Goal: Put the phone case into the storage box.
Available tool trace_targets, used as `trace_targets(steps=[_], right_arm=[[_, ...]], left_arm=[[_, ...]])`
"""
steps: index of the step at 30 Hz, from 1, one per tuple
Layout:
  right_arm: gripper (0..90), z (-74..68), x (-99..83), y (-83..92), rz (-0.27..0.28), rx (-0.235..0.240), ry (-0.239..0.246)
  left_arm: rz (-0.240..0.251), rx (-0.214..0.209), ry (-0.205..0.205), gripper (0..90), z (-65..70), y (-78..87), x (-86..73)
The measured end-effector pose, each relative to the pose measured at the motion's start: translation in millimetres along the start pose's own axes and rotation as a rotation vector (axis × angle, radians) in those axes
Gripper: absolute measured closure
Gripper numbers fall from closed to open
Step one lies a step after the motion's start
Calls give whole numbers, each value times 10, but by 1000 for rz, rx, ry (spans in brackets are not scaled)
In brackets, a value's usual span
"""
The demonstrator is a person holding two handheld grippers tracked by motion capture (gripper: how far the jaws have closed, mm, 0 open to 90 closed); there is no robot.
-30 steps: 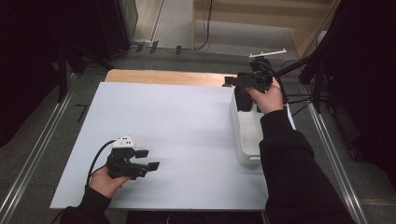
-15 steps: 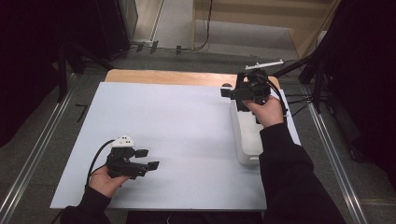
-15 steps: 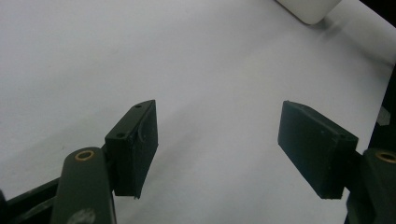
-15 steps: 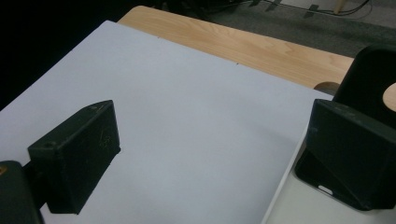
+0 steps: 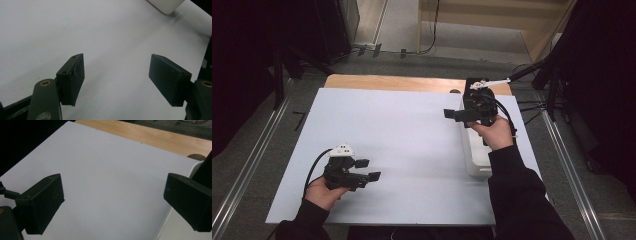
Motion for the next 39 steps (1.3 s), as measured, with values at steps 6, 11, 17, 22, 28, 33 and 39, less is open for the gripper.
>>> trace_targets(steps=[6,11,17,22,28,33,39], right_arm=[[40,-88,-105,-14,-10,22,10],[56,-150,-194,-22,-23,33,17],[58,-209,-324,-15,-32,50,26],[58,-286,-398,34,-39,90,59],[58,-401,-493,70,-47,111,93],[58,-462,-589,81,-56,114,118],[58,-517,-715,77,-61,122,142]], left_arm=[[-3,-3,-3,286,10,-7,0],[-5,-1,-10,286,14,-8,3],[-10,-7,-13,286,21,-14,6],[-8,-6,-15,286,24,-19,13],[-8,-7,-25,286,26,-20,15],[-14,-11,-26,286,21,-12,22],[-5,-11,-24,286,4,-5,27]])
Point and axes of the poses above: each handheld gripper's, and its own axes: y roughly backward along the jaws, x roughly out of its top, z roughly to its right, the point moved 6 cm from there along -y, roughly forward along the jaws, and after that the axes turned 5 degrees about -z, right-handed, at the moved point
